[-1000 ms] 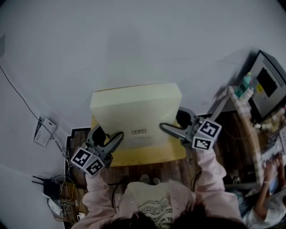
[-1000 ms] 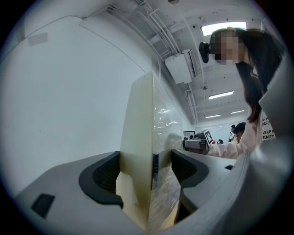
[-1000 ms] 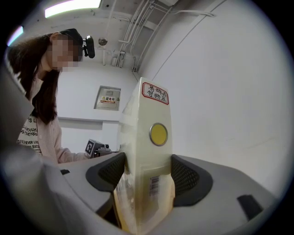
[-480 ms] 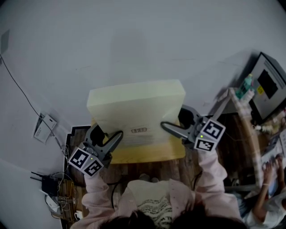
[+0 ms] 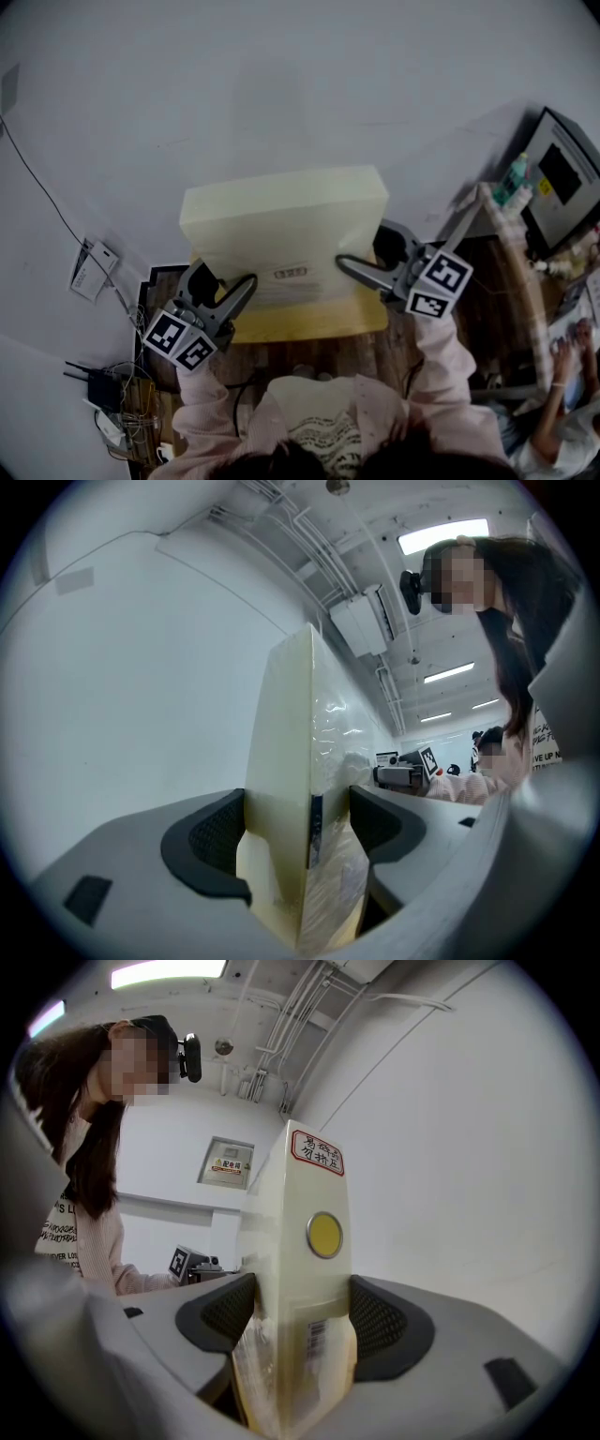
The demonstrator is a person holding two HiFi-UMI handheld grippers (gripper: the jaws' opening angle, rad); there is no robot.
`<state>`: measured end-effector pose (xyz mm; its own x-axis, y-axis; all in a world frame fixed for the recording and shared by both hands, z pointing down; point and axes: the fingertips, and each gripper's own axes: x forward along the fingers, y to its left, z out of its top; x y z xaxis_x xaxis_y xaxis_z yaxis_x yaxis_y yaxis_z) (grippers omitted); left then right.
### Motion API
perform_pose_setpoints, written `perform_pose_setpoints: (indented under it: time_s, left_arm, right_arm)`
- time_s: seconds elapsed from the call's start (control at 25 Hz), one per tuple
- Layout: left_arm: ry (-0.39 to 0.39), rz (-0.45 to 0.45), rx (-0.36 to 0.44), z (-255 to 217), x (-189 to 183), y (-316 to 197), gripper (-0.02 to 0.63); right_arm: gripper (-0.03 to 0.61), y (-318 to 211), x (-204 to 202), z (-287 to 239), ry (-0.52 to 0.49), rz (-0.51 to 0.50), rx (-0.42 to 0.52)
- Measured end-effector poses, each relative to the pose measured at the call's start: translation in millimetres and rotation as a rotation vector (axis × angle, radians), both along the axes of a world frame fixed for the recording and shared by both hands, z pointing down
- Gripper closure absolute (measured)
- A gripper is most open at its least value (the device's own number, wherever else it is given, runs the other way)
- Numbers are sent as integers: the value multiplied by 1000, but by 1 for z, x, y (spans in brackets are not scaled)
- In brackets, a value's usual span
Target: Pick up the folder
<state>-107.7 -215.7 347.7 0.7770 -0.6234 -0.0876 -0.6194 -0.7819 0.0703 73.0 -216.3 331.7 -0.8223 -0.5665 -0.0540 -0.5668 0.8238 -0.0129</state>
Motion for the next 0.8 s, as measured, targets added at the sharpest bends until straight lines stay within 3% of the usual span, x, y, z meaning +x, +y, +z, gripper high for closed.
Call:
perform_pose_setpoints:
  time_s: [0.8]
  left_arm:
    - [-13,-4,11,-2,-3,4,249]
  right_arm:
    - [261,5,-4,0,21,-1,15]
